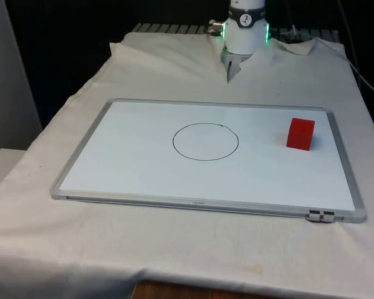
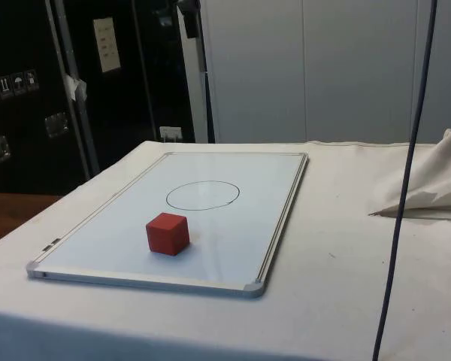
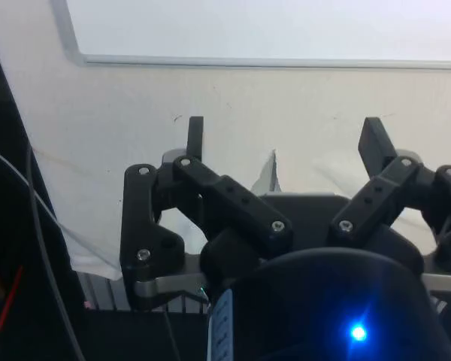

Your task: Push the cube into the marked area.

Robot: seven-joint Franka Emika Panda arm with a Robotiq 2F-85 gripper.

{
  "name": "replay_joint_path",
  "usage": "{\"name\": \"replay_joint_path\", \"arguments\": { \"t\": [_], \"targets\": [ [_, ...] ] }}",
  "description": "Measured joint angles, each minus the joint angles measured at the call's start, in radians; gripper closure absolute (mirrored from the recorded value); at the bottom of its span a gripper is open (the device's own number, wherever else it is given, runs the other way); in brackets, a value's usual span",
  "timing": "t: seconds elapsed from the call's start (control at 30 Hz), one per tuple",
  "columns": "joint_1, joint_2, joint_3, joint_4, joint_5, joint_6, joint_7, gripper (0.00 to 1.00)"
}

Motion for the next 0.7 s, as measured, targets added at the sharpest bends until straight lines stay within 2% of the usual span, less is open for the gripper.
{"name": "replay_joint_path", "arguments": {
  "t": [0.1,0.13,0.23,0.27,0.4,0.43,0.47,0.53,0.57,0.67,0.7],
  "targets": [
    [0.0,0.0,0.0,0.0,0.0,0.0,0.0,0.14],
    [0.0,0.0,0.0,0.0,0.0,0.0,0.0,0.14],
    [0.0,0.0,0.0,0.0,0.0,0.0,0.0,0.3],
    [0.0,0.0,0.001,0.0,0.0,0.0,0.0,0.4],
    [0.0,0.0,0.001,0.0,0.0,0.0,0.0,0.6],
    [0.0,0.0,0.001,0.0,0.0,0.0,0.0,0.6],
    [0.0,0.0,0.001,0.0,0.0,0.0,0.0,0.64],
    [0.0,0.0,0.001,0.0,0.0,0.0,0.0,0.76],
    [0.0,0.0,0.001,0.0,0.0,0.0,0.0,0.86],
    [0.0,0.0,0.003,0.0,0.0,0.0,0.0,1.0],
    [0.0,0.0,0.003,0.0,0.0,0.0,0.0,1.0]
  ]
}}
